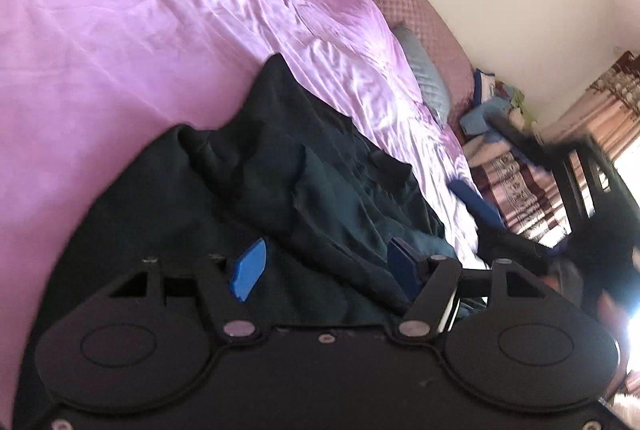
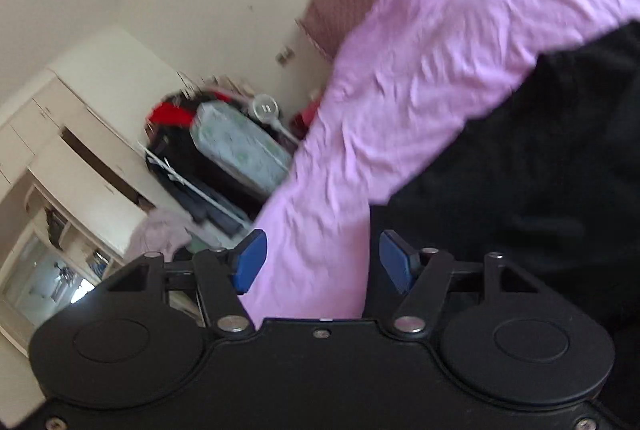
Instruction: Fold small clothes
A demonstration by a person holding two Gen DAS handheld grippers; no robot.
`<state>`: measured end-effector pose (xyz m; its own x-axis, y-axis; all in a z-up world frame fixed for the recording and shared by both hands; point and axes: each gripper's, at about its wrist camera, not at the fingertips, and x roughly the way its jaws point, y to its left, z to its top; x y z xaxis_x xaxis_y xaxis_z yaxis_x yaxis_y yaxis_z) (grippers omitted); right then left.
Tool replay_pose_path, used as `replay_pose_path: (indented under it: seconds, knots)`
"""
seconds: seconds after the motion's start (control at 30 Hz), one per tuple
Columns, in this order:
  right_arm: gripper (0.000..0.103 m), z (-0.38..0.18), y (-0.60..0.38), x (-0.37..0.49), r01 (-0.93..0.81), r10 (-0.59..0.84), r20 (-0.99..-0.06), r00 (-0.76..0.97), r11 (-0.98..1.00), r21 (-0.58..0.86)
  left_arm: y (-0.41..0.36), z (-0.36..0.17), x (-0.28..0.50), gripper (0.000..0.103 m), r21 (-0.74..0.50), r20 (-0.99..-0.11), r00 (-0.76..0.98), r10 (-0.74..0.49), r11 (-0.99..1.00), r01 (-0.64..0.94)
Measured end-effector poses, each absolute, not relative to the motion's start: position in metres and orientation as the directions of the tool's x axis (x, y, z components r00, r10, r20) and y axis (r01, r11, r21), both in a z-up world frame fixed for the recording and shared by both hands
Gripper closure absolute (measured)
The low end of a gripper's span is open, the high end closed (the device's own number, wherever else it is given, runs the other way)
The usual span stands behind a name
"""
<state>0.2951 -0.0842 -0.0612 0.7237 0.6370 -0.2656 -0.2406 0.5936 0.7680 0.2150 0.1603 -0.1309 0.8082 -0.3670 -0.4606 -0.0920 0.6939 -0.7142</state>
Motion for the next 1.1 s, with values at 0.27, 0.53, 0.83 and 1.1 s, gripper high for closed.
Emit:
replay_pose_path:
  seconds: [0.27, 0.53, 0.83, 1.1]
  knots:
    - [0.034, -0.075, -0.227, 0.252, -0.071, 0.435, -0.327, 0.839, 0.683, 0.727, 0.175, -0.138, 0.237, 0.032, -0.680, -0.474, 0.854, -0.216, 0.706, -0.199]
    - [0.033, -0.115, -0.301, 0.212, 0.069, 0.355, -0.394, 0.848, 0.663, 0.746, 0.178, -0.166, 0.272, 0.036, -0.773, -0.530, 0.798, -0.287, 0.550, -0.316]
    - [0.033, -0.135, -0.304, 0.210, 0.095, 0.378, -0.424, 0.823, 0.645, 0.759, 0.164, -0.161, 0.267, 0.068, -0.812, -0.478, 0.837, -0.268, 0.499, -0.304]
    - [0.033, -0.140, -0.300, 0.212, 0.097, 0.389, -0.438, 0.810, 0.649, 0.755, 0.157, -0.150, 0.279, 0.100, -0.783, -0.469, 0.839, -0.275, 0.568, -0.252]
